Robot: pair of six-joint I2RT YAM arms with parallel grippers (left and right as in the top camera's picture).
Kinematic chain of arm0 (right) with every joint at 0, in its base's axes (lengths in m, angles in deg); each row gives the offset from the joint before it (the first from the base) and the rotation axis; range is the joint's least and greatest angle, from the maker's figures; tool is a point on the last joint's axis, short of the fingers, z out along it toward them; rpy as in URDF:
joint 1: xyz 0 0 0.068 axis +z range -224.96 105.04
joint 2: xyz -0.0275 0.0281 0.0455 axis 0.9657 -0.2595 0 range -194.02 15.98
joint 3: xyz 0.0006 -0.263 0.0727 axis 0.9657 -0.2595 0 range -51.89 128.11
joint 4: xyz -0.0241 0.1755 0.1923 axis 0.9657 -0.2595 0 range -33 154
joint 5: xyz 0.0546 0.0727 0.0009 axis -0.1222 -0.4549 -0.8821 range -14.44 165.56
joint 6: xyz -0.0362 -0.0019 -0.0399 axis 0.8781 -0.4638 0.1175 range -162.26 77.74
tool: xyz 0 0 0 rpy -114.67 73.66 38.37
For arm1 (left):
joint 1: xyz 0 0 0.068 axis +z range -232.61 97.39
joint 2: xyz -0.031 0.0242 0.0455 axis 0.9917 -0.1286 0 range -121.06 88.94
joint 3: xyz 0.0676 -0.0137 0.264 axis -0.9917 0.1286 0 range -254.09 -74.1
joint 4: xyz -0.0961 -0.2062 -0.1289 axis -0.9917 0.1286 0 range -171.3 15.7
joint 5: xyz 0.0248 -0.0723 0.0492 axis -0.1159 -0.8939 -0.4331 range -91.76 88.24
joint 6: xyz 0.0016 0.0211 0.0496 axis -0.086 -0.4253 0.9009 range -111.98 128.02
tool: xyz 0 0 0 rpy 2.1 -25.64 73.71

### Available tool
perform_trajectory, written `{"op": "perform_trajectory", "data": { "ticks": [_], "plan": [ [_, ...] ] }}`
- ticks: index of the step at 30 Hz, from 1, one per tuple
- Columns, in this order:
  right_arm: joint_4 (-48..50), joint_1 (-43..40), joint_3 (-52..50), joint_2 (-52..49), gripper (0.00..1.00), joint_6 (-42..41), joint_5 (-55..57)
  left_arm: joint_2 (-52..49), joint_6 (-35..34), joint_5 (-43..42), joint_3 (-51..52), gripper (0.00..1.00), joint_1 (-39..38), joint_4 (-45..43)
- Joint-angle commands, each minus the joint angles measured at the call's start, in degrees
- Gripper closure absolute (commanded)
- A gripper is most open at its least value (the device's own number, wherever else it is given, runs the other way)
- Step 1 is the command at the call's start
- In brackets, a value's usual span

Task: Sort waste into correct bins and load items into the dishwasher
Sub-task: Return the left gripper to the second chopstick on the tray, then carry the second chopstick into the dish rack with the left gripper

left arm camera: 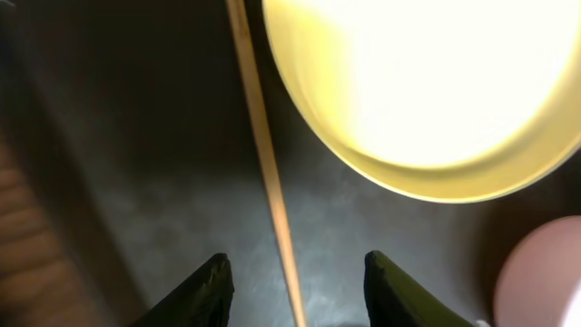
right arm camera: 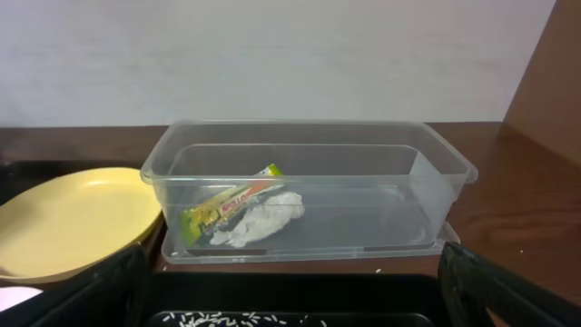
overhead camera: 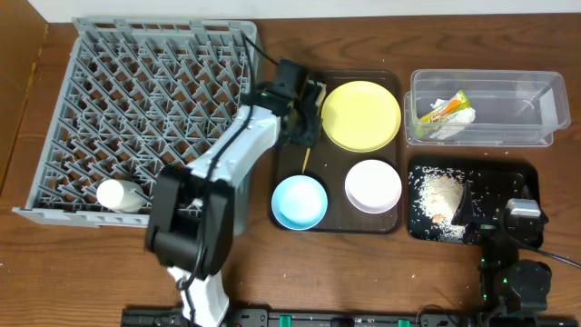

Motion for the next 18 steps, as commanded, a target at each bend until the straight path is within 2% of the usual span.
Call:
{"op": "perform_trajectory", "data": {
  "ticks": [1, 5, 10, 14, 18],
  "plan": [
    [0.11, -0.57, -0.26, 0.37, 0.01, 0.39, 0.17, -3.23, 0.33, 1.92, -0.52, 0.52, -0.92, -1.27],
    [0.09, -0.57, -0.26, 0.37, 0.01, 0.39, 0.17, -6.4, 0.31, 2.29, -0.52, 0.52, -0.96, -2.38],
    [0.11, -0.57, -0.26, 0.37, 0.01, 0.39, 0.17, -8.96, 0.09, 2.27, -0.52, 0.71, -1.16, -2.69],
    [0.11, -0.55, -0.26, 0.37, 0.01, 0.39, 0.17, -8.41, 0.0, 2.32, -0.61, 0.91, -1.33, -2.47],
    [0.11, -0.57, -0.26, 0.37, 0.01, 0.39, 0.17, -5.64, -0.09, 2.43, -1.25, 0.92, -0.96, -1.49]
  ]
}}
